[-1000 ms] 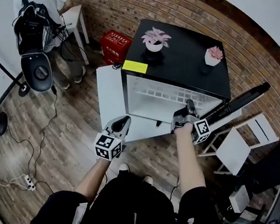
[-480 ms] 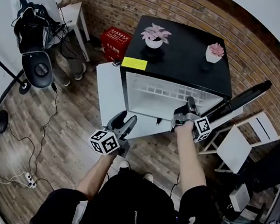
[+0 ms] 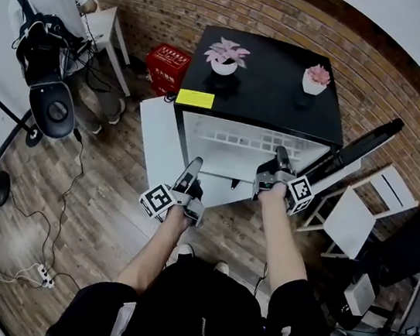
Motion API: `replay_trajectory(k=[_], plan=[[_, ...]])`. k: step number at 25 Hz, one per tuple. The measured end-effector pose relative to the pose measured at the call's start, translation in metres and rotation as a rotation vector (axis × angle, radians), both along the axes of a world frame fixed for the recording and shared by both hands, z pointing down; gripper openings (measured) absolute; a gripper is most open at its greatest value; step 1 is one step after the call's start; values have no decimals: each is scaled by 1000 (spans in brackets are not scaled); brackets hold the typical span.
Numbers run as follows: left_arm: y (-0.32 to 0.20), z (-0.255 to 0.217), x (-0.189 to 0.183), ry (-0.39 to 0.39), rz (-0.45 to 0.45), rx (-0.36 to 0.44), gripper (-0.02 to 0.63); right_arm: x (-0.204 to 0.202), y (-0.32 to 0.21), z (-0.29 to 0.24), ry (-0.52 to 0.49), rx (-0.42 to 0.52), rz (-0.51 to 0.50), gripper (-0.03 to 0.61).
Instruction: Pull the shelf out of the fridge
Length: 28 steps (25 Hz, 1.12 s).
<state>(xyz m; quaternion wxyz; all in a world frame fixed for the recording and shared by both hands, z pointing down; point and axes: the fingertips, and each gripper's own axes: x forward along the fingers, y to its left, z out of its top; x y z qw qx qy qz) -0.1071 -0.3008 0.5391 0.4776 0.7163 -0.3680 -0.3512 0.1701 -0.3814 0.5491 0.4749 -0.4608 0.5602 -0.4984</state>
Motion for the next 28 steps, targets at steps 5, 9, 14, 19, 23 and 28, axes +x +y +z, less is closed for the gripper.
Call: replay_trajectory(k=[5,9,14,19,23,28], plan=[[-22,-9,14,63,-4,-12,260,0,3,1,-10,-4,2,29],[-36,-9,23,66,3,-26,241,-1,6,2,-10,-7,2,29],[-51,-9,31,71,4,-42,218,0,7,4,-12,-12,-6,29],[-64,-6,39,92,-3,-72,209,-1,10,5,-7,-5,-14,29],[-72,-3,43,121,-12,-91,198,-3,13,5,-8,-11,-21,29],[-79,6,43,146,-33,-122,168,-4,15,4,-11,-5,-32,30]])
